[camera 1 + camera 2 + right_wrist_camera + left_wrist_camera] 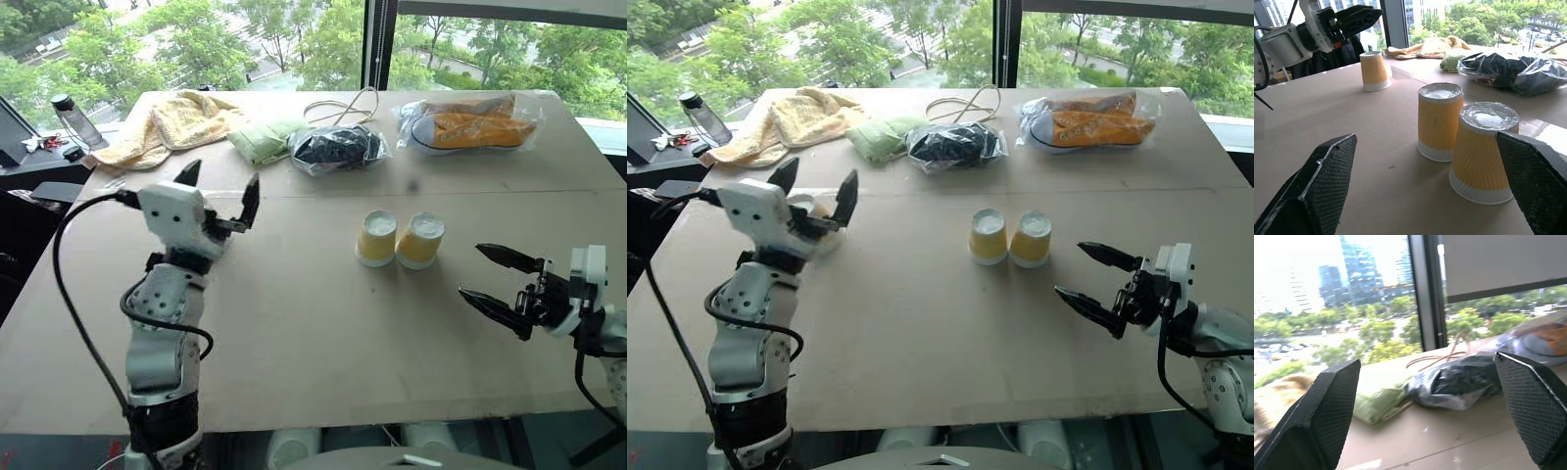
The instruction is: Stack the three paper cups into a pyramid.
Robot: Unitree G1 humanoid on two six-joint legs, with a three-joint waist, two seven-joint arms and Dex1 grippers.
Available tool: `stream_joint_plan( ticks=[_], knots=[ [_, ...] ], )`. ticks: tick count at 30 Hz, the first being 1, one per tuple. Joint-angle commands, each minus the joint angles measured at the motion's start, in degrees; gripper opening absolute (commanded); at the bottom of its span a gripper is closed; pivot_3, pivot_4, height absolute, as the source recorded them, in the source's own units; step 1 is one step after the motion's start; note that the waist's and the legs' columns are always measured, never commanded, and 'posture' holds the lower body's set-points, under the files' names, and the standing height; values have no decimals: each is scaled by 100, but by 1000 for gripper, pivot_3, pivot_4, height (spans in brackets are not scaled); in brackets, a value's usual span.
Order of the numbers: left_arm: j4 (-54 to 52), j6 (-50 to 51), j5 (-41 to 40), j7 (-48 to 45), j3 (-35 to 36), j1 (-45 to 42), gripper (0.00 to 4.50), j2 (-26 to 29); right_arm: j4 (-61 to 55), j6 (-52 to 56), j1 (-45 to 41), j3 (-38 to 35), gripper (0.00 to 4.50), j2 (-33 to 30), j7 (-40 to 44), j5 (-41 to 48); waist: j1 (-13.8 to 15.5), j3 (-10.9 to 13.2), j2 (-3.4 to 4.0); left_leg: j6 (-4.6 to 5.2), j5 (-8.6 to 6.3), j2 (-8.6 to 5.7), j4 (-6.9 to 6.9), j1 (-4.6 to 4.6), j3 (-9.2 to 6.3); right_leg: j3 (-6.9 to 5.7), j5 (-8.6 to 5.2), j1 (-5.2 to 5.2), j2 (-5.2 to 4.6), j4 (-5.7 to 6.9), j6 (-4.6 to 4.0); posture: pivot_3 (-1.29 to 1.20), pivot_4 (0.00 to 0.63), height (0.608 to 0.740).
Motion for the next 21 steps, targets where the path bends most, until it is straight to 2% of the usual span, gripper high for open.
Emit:
stream_joint_plan(
  ticks=[1,12,21],
  knots=[
    [-45,-50,174,263,168,285,4484,-33,-359,154,-164,-52,4500,-56,54,372,7,0,0,0,0,-2,0,1,1,0,0,0,-2,1,0,0,150,740],
    [964,-16,150,611,145,8,4484,-68,-816,610,-581,190,4500,-48,-81,713,-4,1,-2,0,0,-7,3,-3,0,-7,0,-1,-4,1,0,0,150,740],
    [1861,-283,173,532,-43,-441,4484,31,-742,531,-618,215,4500,19,-103,592,-6,1,-4,0,0,-7,3,-3,0,-11,0,-1,-5,2,0,0,150,740]
  ],
)
